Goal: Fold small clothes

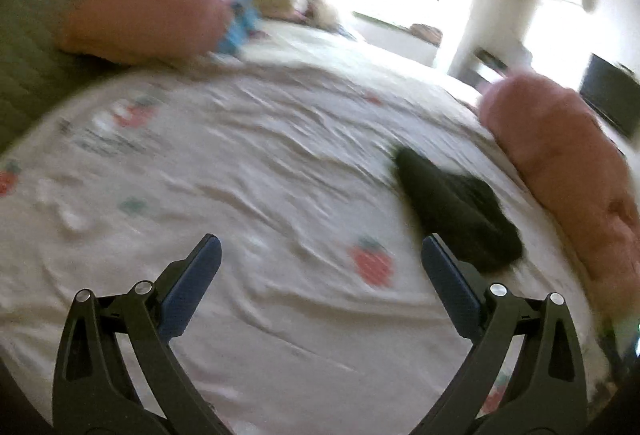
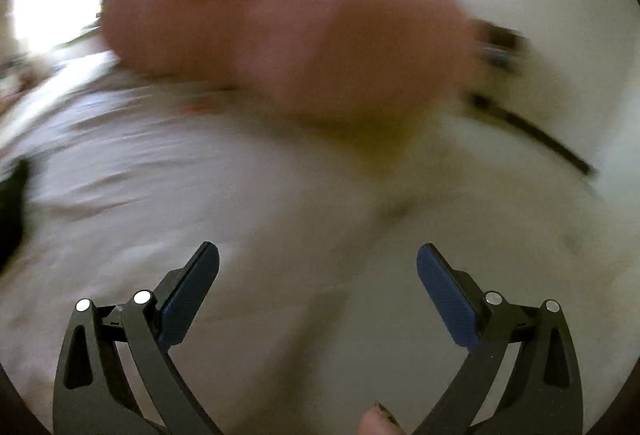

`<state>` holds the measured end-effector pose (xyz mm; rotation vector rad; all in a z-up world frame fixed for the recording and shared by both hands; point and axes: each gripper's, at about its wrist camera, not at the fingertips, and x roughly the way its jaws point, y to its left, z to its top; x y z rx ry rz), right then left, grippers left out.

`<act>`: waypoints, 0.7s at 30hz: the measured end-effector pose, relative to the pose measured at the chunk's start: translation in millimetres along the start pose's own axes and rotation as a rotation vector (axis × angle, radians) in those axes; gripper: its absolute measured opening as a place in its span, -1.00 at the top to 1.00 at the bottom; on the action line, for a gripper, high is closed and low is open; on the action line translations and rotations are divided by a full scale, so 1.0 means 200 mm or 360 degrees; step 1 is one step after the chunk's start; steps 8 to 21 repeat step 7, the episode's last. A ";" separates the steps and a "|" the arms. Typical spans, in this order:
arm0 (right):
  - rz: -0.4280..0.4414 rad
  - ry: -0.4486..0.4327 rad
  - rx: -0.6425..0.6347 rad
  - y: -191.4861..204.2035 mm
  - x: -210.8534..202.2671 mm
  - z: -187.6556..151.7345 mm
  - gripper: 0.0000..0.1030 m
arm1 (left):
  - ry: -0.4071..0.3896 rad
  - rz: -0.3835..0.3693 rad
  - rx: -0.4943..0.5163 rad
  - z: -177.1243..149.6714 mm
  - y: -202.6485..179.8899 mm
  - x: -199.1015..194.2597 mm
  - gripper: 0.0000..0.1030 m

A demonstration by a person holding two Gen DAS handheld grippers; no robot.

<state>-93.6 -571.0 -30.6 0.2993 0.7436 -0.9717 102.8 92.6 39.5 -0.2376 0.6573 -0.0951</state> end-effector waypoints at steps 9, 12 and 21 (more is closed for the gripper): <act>-0.0512 0.0243 0.0379 -0.74 0.43 0.05 -0.91 | 0.0068 0.0489 -0.0172 0.23 0.69 0.13 -0.82; -0.0512 0.0243 0.0379 -0.74 0.43 0.05 -0.91 | 0.0068 0.0489 -0.0172 0.23 0.69 0.13 -0.82; -0.0512 0.0243 0.0379 -0.74 0.43 0.05 -0.91 | 0.0068 0.0489 -0.0172 0.23 0.69 0.13 -0.82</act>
